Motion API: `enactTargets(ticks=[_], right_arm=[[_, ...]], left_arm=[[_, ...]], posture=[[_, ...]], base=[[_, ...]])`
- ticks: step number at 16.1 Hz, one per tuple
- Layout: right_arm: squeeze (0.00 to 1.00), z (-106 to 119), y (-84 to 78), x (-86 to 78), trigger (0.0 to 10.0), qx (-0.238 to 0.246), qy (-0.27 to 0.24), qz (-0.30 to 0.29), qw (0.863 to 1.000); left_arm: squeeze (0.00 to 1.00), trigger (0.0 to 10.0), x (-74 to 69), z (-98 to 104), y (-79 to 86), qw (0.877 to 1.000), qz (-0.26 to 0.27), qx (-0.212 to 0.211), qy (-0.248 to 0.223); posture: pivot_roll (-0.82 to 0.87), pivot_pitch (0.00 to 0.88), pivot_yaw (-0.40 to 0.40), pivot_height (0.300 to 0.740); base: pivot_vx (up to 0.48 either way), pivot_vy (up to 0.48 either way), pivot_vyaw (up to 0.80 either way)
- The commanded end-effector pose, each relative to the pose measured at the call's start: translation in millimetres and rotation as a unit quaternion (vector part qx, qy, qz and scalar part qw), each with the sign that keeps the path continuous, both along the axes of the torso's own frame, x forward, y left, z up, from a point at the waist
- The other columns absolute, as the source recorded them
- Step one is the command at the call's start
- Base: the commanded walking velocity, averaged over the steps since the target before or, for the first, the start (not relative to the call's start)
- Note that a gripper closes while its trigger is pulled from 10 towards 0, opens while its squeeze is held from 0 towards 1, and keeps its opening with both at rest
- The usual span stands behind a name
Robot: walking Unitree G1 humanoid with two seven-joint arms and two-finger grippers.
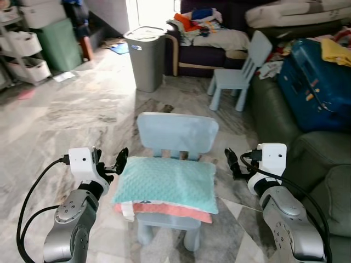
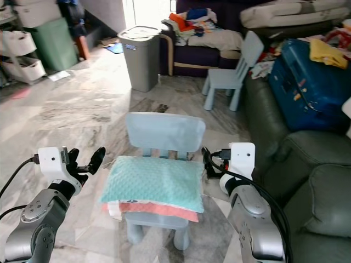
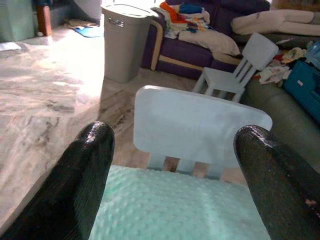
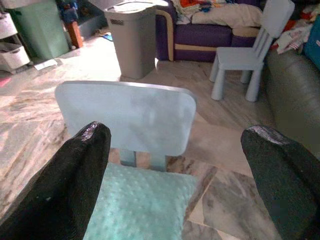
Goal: Move the pillow to the sofa
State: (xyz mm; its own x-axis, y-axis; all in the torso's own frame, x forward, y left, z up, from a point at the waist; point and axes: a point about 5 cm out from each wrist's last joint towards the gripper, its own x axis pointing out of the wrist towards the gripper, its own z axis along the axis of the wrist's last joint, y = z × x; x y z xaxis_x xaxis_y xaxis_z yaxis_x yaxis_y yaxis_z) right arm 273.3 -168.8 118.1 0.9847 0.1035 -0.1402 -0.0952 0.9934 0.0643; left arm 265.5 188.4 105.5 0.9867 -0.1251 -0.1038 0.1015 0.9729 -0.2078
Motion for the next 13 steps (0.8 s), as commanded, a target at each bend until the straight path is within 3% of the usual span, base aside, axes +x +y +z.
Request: enactTargets(ticks=[1,8,13], right_arm=[[0.0,12.4,-2.8,2.1,10.0,-0.002,-0.026,-0.011,1.0],[0.0,14.3,-6.1,3.0,10.0,-0.003,-0.028,-0.027,0.999],[0.0,13.7,-8.3,-4.5,10.0,-0.004,-0.025,-0.028,0.999]], left_arm=[[0.0,10.0,-0.2,1.8,1.7,1.0,0.002,0.009,0.0],[0.0,10.0,-1.5,-1.0,1.4,1.0,-0.005,0.007,0.005],[0.0,10.0,-13.1,-5.8,5.9,1.0,0.001,0.007,0.012]], posture=[[-0.03,0.0,0.003,0.74],[-0.03,0.0,0.001,0.74],[-0.03,0.0,-0.001,0.74]], base=[[0.0,0.0,0.0],[0.0,0.0,0.0],[0.0,0.0,0.0]])
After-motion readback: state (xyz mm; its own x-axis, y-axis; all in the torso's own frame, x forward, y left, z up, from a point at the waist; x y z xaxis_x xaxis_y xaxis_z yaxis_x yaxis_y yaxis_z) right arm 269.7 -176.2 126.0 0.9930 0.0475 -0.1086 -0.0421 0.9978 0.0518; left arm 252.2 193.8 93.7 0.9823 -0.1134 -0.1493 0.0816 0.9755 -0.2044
